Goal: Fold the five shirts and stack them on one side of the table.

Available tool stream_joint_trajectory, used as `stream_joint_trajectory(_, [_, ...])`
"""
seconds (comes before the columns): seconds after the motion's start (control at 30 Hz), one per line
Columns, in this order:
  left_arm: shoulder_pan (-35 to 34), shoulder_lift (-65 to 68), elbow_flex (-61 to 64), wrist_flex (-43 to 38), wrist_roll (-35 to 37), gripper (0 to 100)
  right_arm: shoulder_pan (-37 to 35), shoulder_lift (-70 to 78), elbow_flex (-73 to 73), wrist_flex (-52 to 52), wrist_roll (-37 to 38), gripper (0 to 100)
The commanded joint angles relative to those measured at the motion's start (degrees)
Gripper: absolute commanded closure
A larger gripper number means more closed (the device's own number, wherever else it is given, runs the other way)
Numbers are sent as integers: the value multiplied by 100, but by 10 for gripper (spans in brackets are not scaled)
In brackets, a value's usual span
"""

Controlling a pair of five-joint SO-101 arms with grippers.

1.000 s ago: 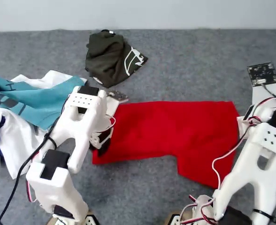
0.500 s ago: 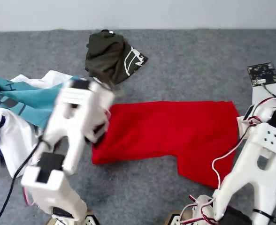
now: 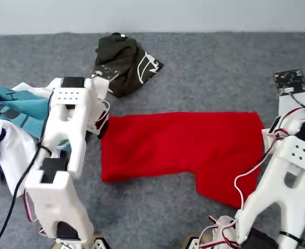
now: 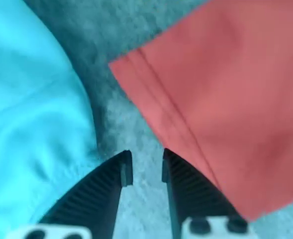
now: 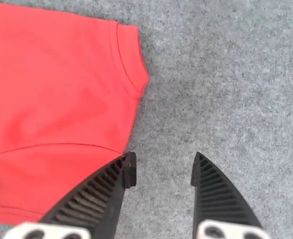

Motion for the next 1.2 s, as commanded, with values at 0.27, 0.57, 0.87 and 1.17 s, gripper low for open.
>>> stream_joint_trajectory(0.27, [176,905,-1156,-18,62,891,31,-242,264,4,53,808])
stream_joint_trajectory(0.57, [211,1626,-1631,-18,62,892,31,-242,299,-13,53,809])
stream_joint_trajectory(0.87, [695,1925,-1842,-26,237,902,31,-242,299,-13,53,809])
stream_joint_trajectory(1.17, [677,1881,-1912,-9,220,957,31,-242,299,-13,53,809])
